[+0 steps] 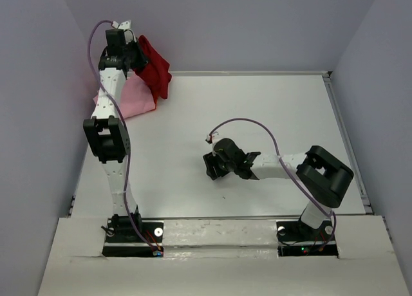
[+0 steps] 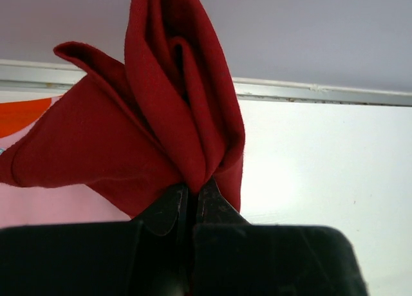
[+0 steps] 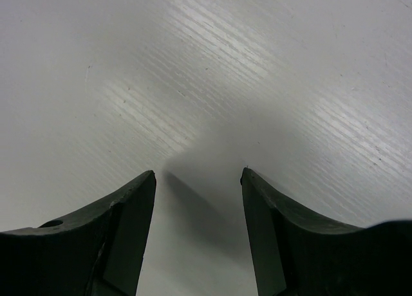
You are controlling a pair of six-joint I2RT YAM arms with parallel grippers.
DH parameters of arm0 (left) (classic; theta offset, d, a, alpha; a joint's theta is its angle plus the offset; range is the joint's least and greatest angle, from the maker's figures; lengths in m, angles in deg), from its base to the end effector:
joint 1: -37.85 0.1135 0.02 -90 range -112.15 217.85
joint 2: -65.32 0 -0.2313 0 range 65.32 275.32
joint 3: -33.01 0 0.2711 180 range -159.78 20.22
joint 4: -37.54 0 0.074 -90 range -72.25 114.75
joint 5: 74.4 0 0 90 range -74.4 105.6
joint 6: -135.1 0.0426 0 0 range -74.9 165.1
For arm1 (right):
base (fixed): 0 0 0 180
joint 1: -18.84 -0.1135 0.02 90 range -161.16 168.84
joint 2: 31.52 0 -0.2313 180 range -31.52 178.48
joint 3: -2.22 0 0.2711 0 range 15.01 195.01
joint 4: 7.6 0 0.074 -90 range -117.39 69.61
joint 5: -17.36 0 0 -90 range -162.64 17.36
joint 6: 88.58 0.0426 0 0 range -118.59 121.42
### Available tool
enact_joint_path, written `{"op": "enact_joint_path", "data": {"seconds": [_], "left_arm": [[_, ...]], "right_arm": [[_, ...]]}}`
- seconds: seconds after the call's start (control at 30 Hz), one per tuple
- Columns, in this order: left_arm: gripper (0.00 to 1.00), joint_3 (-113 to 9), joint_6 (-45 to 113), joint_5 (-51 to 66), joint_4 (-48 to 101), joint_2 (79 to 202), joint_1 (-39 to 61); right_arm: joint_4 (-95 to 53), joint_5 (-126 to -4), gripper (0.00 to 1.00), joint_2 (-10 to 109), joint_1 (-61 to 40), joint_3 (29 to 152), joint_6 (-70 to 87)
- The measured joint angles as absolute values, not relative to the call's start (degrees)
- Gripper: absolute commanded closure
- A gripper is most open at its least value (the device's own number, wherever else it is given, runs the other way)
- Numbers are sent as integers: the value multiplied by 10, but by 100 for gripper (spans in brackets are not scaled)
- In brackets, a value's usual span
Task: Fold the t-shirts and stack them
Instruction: Place the square-folded T-shirt at the corner of the board.
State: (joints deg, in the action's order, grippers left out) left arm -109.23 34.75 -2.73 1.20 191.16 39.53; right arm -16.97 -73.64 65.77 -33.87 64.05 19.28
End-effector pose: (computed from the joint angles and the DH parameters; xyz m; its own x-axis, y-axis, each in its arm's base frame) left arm 0.5232 0.0019 0.3385 -0.3834 -0.1819 -0.9055 0.2021 0.9401 -0.2744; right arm 0.2144 0.2803 0.1035 -0.6482 -0.3451 -0.6788 -0.6190 0.7580 0.2058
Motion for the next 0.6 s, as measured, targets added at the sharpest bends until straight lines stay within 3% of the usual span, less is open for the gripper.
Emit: {"op": "enact_joint_path", "data": {"seconds": [0.4,0.6], "left_arm": [[100,-1076,348,-29,9,1904,404],[100,-962,350,-20,13,1851,418]], "right_arm": [[-161,-730,39,672,-345,654,194],[-161,-726,39,686,-345,670,194]]}}
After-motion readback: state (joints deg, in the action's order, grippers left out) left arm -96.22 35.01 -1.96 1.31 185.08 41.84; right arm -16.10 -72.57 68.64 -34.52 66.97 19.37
